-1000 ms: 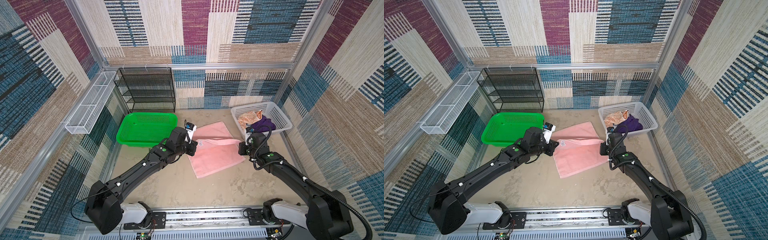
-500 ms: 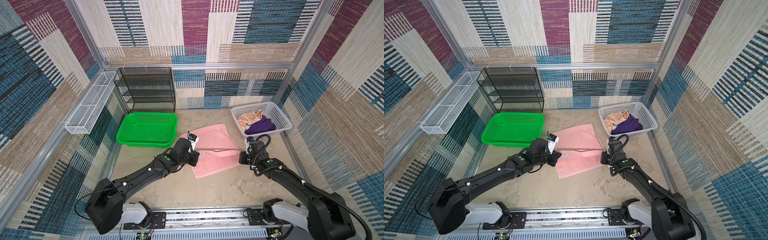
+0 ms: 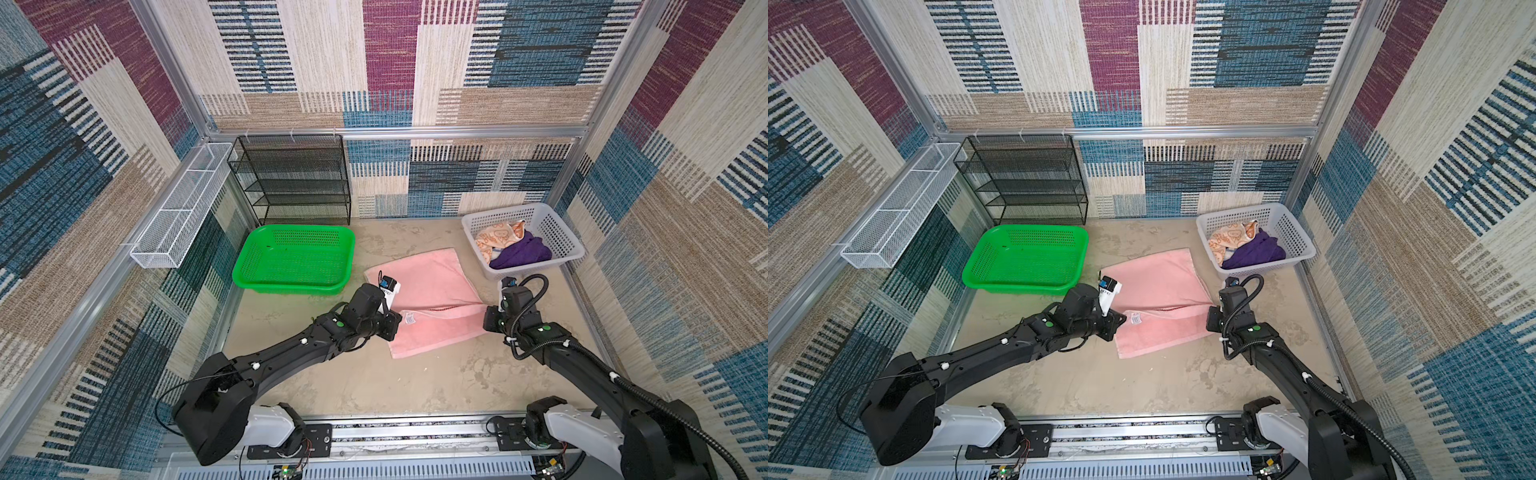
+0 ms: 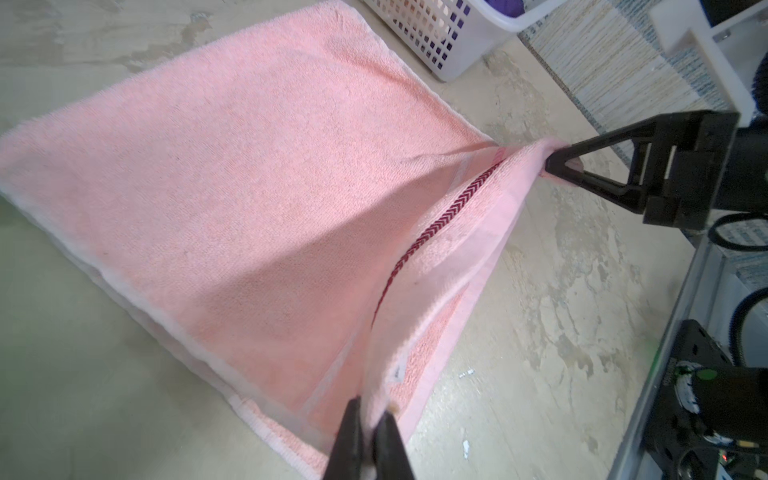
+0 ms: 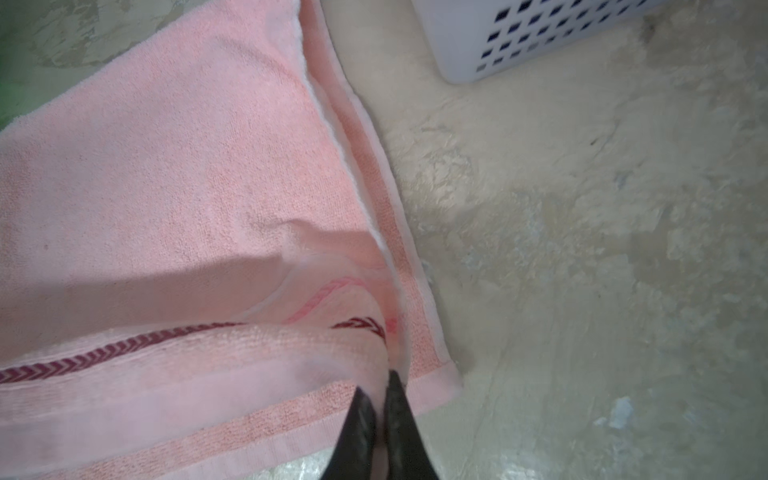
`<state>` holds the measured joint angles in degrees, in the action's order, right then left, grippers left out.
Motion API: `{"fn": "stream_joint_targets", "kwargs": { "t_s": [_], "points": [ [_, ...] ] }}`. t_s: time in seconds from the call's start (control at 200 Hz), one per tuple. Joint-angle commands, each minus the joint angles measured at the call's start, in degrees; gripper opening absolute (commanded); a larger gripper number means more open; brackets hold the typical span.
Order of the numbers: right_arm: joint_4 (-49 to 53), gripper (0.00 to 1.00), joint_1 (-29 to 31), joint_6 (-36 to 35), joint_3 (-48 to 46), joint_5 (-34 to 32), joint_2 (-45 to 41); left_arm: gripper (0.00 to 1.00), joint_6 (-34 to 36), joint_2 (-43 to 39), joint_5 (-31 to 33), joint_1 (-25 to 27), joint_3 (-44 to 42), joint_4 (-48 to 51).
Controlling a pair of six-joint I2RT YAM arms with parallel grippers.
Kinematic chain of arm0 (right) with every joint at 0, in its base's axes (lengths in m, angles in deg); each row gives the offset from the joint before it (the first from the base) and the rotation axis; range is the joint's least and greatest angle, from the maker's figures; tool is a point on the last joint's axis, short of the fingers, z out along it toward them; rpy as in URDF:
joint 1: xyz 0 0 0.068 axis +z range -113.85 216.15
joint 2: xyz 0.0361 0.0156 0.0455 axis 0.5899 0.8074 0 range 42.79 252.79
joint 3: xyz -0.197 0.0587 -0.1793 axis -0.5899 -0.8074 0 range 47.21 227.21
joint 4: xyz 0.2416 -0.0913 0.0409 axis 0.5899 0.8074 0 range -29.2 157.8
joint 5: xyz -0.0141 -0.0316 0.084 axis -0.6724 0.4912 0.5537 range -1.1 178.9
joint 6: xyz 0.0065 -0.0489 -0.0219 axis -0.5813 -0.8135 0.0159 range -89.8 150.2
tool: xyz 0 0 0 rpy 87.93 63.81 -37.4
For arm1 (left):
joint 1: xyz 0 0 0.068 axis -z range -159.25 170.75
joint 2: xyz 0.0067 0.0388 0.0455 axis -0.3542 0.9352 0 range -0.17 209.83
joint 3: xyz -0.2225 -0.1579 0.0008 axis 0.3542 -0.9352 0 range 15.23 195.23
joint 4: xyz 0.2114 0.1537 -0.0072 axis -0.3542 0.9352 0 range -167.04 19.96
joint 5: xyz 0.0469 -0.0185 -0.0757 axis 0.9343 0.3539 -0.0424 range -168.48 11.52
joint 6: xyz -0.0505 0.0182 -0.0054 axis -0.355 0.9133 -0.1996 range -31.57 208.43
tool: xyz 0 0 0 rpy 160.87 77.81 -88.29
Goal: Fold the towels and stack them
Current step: 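Fold the held edge over the towel toward the robot with both grippers, then open both grippers and release the folded towel edge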
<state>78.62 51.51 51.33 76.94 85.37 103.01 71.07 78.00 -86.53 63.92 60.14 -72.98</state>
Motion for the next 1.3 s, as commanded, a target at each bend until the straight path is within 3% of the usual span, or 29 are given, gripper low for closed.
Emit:
{"fn": "stream_joint_targets", "kwargs": {
  "t_s": [0.0,0.065,0.155,0.321,0.491,0.671,0.741,0.846,0.932,1.067,1.137,1.297],
  "points": [
    [-2.0,0.16,0.0,3.4,-1.9,2.7,-1.6,0.00,-0.1,2.0,-2.0,0.9,-0.6,-2.2],
    [-2.8,0.19,-0.1,4.0,-2.8,4.2,-2.3,0.00,0.0,3.1,-1.7,1.5,-1.0,-2.3],
    [-3.1,0.33,0.0,4.7,-3.5,4.9,-3.6,0.00,0.1,4.0,-1.4,2.1,-1.7,-2.3],
    [-1.8,0.81,0.0,5.5,-2.7,4.2,-7.7,0.00,0.8,2.9,-1.5,2.9,-3.2,-2.5],
    [-1.7,0.87,0.0,5.2,-0.2,2.7,-9.6,0.00,1.9,0.6,-3.0,3.6,-3.8,-1.3],
    [-5.1,0.87,-0.1,3.2,2.7,4.5,-3.5,0.00,2.4,-1.3,-3.6,4.8,-4.8,0.3],
    [-6.5,0.88,0.0,2.5,3.3,5.4,-0.9,0.19,2.5,-2.5,-4.2,5.4,-5.8,0.3],
    [-7.8,0.88,0.0,1.4,3.7,5.5,2.2,0.32,2.5,-5.5,-3.6,6.5,-7.7,0.4],
    [-8.3,0.89,0.0,0.8,3.9,5.4,3.7,0.52,2.1,-9.0,-2.8,6.7,-9.3,0.5],
    [-9.0,0.90,0.0,0.0,4.0,5.4,5.0,0.73,1.0,-14.9,3.0,6.7,-11.6,0.7],
    [-9.3,0.90,0.0,-0.4,4.6,5.6,5.7,0.99,0.1,-16.4,6.8,6.5,-11.6,0.9],
    [-10.4,0.92,0.0,-2.0,7.7,5.7,9.1,1.00,-3.4,-12.2,12.3,2.5,-5.2,7.1]
  ]
}}
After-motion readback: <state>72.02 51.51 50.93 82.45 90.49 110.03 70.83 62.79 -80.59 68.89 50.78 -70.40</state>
